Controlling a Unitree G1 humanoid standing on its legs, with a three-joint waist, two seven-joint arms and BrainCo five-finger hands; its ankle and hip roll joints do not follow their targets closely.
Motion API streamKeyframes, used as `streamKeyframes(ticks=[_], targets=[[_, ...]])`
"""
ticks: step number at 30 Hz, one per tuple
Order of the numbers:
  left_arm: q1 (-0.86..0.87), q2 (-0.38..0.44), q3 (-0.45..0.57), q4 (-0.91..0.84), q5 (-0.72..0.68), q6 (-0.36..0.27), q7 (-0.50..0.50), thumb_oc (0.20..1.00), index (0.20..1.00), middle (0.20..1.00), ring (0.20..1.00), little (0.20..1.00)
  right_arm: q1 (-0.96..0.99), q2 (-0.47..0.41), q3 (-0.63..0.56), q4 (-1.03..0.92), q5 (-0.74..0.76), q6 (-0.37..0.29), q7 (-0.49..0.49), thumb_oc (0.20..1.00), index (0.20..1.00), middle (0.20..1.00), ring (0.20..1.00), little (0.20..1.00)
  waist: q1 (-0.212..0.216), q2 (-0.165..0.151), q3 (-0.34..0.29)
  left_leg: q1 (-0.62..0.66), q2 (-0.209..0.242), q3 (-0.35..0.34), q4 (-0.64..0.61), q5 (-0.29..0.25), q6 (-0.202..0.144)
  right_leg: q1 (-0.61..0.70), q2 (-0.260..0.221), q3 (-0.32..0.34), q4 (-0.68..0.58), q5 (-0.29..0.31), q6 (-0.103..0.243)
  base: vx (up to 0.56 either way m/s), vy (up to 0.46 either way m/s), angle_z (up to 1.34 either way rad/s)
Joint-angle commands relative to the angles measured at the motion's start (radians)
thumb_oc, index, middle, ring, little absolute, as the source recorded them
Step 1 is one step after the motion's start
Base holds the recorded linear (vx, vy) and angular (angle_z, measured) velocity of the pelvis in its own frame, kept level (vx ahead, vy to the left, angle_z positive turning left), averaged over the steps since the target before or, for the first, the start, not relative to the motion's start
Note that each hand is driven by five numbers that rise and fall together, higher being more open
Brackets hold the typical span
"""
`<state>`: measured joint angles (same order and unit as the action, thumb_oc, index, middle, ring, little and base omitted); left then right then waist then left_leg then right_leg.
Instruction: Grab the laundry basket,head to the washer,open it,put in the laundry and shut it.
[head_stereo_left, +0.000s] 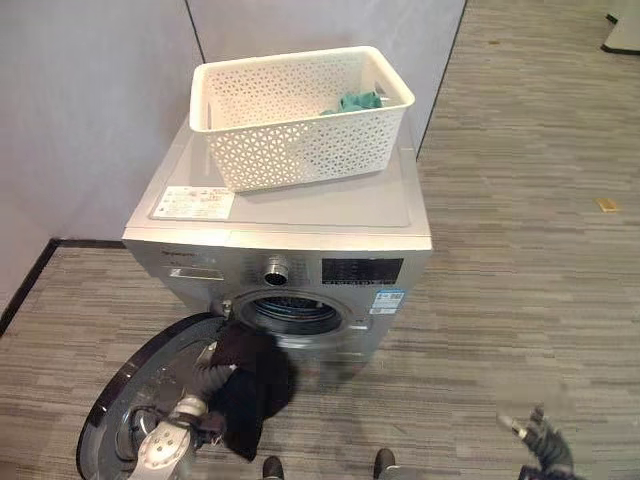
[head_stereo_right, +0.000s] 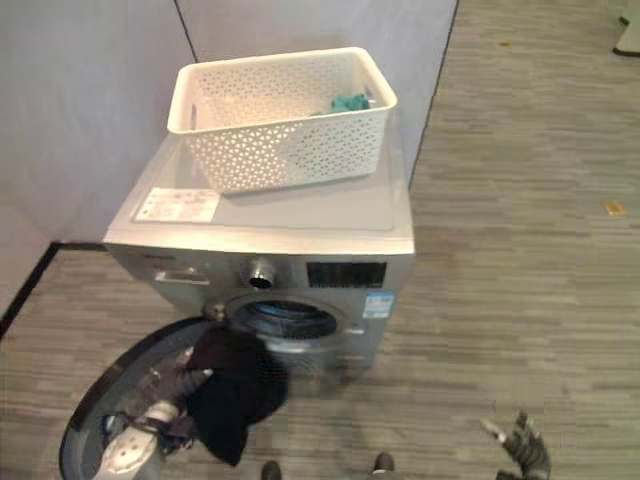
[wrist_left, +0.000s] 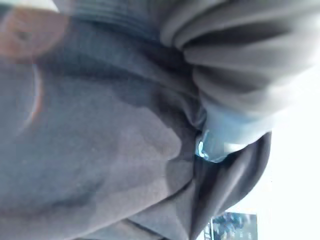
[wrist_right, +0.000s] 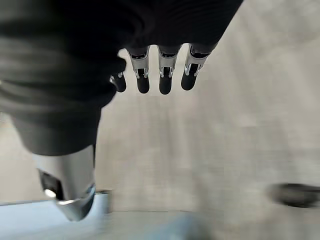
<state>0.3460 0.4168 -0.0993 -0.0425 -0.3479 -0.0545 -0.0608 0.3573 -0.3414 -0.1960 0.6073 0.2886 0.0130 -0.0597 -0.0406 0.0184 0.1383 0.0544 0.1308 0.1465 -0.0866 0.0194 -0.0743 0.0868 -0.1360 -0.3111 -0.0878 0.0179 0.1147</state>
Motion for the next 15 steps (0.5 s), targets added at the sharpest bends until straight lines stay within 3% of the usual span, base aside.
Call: streamKeyframes(ticks=[1, 6, 10, 15], targets=[[-0.072, 0.033, 0.041, -0.073, -0.029, -0.076, -0.029, 0.200, 0.200, 0.200, 0.200, 0.200, -0.061, -0.010, 0.006, -0.005, -0.047, -0.018, 0.021, 1.000, 1.000, 1.000, 1.000, 1.000, -0.007, -0.036, 0.007, -0.028, 0.023, 0.026, 0.009, 0.007, -0.018, 0.036, 0.013, 0.005, 0.075, -0.142, -0.034, -0.02, -0.035, 0.12], [-0.135, 0.008, -0.030, 0.007, -0.058, -0.060, -0.013, 0.200, 0.200, 0.200, 0.200, 0.200, -0.104, 0.035, 0.039, 0.076, 0.007, -0.022, 0.015, 1.000, 1.000, 1.000, 1.000, 1.000, 0.000, -0.023, 0.022, -0.051, 0.017, 0.007, 0.005, 0.018, -0.022, 0.031, 0.012, -0.021, 0.074, -0.148, -0.038, -0.01, -0.014, 0.16], [-0.231, -0.048, -0.130, 0.116, -0.086, -0.058, 0.047, 0.200, 0.200, 0.200, 0.200, 0.200, -0.181, 0.073, 0.071, 0.202, 0.033, -0.033, -0.073, 1.000, 1.000, 1.000, 1.000, 1.000, -0.003, -0.019, 0.051, -0.089, 0.017, -0.002, 0.007, 0.027, -0.021, -0.006, 0.010, -0.037, 0.098, -0.155, -0.040, -0.03, -0.004, 0.14], [-0.284, -0.051, -0.171, 0.156, -0.112, -0.067, 0.102, 0.200, 0.200, 0.200, 0.200, 0.200, -0.261, 0.091, 0.092, 0.292, 0.079, -0.035, -0.139, 1.000, 1.000, 1.000, 1.000, 1.000, -0.004, -0.028, 0.094, -0.145, 0.034, 0.000, 0.026, 0.018, -0.024, -0.113, 0.010, -0.013, 0.176, -0.185, -0.044, -0.08, -0.010, -0.01]])
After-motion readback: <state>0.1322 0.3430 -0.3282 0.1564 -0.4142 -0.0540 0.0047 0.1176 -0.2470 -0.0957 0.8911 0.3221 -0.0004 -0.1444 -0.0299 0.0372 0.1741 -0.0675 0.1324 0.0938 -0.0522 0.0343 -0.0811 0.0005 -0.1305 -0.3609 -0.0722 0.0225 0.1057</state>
